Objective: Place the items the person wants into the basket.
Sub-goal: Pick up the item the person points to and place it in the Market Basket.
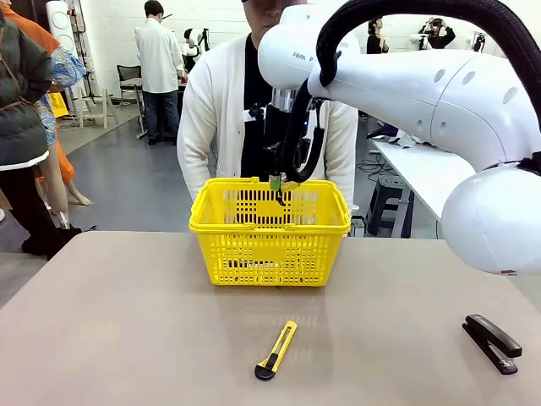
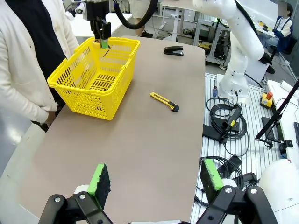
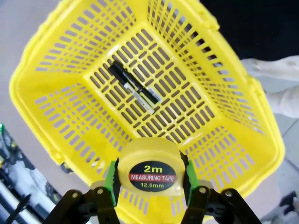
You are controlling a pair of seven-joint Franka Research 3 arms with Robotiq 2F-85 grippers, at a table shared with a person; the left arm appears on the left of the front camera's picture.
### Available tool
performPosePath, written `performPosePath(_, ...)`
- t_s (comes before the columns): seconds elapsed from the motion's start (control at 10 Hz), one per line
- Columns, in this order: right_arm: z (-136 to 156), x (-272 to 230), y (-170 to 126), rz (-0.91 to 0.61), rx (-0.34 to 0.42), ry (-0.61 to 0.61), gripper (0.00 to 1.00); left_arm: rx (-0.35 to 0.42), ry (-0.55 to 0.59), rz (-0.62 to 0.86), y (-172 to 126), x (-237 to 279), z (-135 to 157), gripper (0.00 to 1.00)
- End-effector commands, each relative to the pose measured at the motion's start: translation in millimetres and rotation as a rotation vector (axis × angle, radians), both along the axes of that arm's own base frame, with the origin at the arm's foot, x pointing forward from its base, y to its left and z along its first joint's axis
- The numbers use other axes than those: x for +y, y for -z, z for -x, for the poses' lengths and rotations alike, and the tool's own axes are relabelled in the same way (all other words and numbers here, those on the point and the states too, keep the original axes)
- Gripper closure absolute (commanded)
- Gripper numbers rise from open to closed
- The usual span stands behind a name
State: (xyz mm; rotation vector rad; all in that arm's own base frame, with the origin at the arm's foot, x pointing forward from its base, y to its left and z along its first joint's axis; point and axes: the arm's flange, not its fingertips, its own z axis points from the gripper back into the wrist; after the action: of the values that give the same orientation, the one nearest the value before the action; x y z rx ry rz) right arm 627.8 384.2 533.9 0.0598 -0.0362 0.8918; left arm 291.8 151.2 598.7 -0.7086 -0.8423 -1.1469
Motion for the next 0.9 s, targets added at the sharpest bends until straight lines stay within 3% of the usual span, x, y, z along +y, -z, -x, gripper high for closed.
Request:
performPosePath(0.0,20,-7,30,-0.015,-0.045,0.003,0.36,-0.019,0.01,0.011,0,2,1,0.0)
performPosePath(0.2,13,-5,50,-0.019,-0.04,0.016,0.36,-0.019,0.01,0.011,0,2,1,0.0)
performPosePath(0.8,-14,0,101,0.006,0.073,0.013,0.36,-0.019,0.01,0.011,0,2,1,0.0)
